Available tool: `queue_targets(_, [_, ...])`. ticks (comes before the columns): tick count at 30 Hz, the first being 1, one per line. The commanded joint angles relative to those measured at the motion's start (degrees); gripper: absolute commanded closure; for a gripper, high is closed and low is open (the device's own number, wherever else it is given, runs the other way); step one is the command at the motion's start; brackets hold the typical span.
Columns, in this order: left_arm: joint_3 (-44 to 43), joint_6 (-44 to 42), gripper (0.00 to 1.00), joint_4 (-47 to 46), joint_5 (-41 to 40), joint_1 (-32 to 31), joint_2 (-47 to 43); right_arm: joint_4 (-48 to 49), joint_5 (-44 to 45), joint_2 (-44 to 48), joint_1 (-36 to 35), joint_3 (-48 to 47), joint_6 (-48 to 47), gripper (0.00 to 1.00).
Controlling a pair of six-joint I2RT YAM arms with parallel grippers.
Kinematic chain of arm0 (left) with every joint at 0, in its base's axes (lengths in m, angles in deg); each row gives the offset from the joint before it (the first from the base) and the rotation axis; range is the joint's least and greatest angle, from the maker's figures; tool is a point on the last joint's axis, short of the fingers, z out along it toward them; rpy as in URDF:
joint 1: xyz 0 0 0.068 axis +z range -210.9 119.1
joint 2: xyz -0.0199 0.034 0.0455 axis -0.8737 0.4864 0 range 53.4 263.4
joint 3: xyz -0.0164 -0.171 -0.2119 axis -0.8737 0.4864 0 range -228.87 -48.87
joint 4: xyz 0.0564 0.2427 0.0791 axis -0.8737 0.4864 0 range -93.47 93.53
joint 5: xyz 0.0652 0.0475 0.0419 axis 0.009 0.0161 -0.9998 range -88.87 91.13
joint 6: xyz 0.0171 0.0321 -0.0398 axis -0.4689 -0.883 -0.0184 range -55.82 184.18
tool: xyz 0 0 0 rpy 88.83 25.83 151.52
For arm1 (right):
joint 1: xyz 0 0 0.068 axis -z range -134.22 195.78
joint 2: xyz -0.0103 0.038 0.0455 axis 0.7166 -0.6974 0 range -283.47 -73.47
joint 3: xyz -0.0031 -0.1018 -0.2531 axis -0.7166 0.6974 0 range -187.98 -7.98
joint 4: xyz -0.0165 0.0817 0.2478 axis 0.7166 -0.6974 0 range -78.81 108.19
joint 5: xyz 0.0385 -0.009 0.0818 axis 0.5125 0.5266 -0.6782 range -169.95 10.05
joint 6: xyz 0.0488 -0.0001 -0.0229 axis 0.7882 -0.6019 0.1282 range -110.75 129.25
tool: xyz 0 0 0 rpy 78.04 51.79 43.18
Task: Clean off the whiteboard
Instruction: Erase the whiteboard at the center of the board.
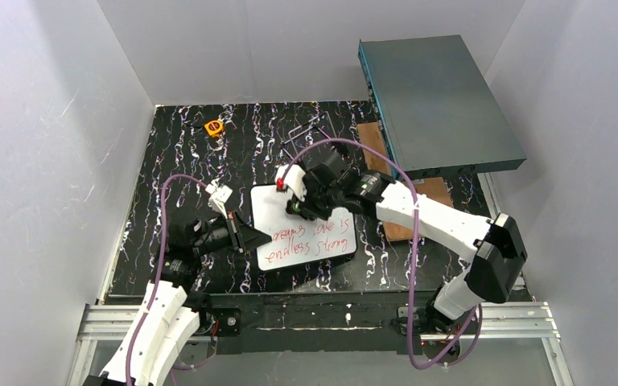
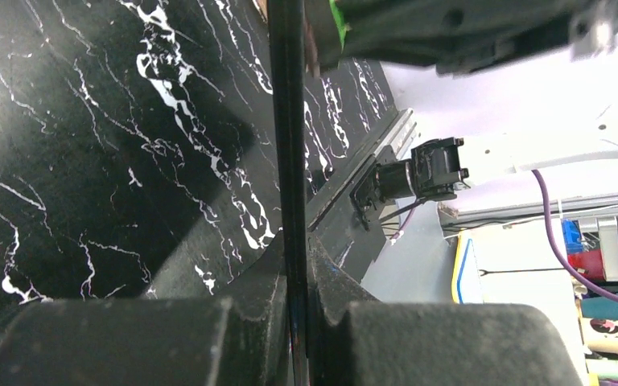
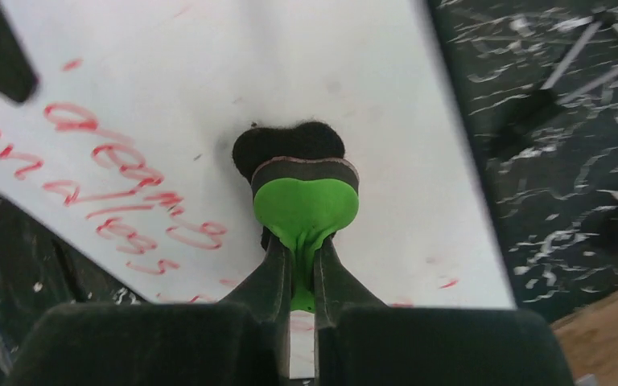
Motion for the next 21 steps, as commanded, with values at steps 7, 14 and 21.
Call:
queue_targets(7, [-1.8,0.1,1.0,-7.7,6.2,-0.6,-1.2,6.5,1.2,4.9,7.1,7.3,-1.1,0.99])
queue_targets(14, [-1.7,0.2,1.0,-7.8,5.9,-0.6,-1.1,1.8,-3.0,3.6,0.1,0.3,0.5,0.99])
queue_targets(21, [-1.8,0.1,1.0,-7.8,6.1,-0.6,-0.8,3.0,0.8,4.3,8.7,4.9,0.4,0.99])
